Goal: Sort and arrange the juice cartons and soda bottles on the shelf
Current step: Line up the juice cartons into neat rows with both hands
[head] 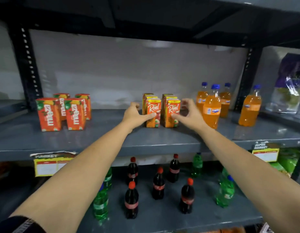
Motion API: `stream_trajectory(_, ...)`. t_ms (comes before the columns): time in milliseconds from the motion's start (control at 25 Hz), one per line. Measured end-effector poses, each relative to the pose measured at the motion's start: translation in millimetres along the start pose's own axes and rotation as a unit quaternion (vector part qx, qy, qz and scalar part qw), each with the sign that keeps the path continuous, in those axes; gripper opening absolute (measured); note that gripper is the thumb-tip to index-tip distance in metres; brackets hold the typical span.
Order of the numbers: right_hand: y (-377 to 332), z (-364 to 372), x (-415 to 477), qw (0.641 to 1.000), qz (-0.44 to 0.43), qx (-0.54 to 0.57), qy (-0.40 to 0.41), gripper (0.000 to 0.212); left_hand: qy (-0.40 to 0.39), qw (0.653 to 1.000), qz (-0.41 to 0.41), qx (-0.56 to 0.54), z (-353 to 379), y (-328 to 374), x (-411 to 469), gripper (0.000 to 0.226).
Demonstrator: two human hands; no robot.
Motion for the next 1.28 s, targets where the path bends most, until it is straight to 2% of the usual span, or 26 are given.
stream_trajectory(80, 10, 4, 7, 0.996, 0.058, 0.061, -0.039, 0.073, -0.03, 0.999, -0.008, -0.038, 11, 2, 10, 0.084)
stream_trajectory(160, 11, 5, 15, 0.983, 0.12, 0.127, -0.059, 0.064, -0.033, 0.999, 0.008, -0.028, 13, 2, 14, 0.076)
stream_trajectory(240, 15, 5, 18, 0.971, 0.145, 0.174, -0.078, 0.051, -0.016, 0.999, 0.025, -0.02, 15, 3, 12, 0.068)
stream_trajectory(320, 17, 3, 19, 0.967, 0.147, 0.19, -0.086, 0.045, 0.0, 0.999, 0.035, -0.014, 15, 5, 9, 0.062)
stream_trajectory(600, 17, 0, 21, 0.959, 0.197, 0.199, -0.04, 0.052, 0.02, 1.0, 0.02, 0.001, 19, 7, 5, 0.064)
stream_trajectory(960, 16, 0, 21, 0.949, 0.21, 0.229, -0.051, 0.043, -0.003, 1.0, 0.024, 0.005, 21, 15, 4, 0.062)
stream_trajectory(1040, 16, 0, 20, 0.949, 0.208, 0.234, -0.043, 0.039, 0.001, 0.997, -0.013, -0.08, 14, 14, 7, 0.06)
stream_trajectory(1120, 15, -1, 20, 0.946, 0.19, 0.262, -0.015, 0.042, 0.059, 0.979, -0.077, -0.179, 1, 6, 16, 0.057)
stream_trajectory(1160, 15, -3, 20, 0.942, 0.18, 0.282, 0.0, 0.045, 0.094, 0.973, -0.094, -0.186, -3, 0, 21, 0.049)
stream_trajectory(1200, 15, -4, 21, 0.939, 0.172, 0.297, 0.012, 0.046, 0.114, 0.976, -0.097, -0.159, -4, -5, 26, 0.04)
stream_trajectory(1280, 15, -4, 21, 0.934, 0.171, 0.313, 0.021, 0.039, 0.081, 0.991, -0.079, -0.078, 3, -8, 34, 0.037)
Point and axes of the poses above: each hand's wrist, its own x-axis towards the middle knuckle, its own z-axis out of the palm, y = z × x, the point moved 1 cm from there along x, towards the middle knuckle, and after that the axes turned 14 degrees about x, right-handed, at the moved point
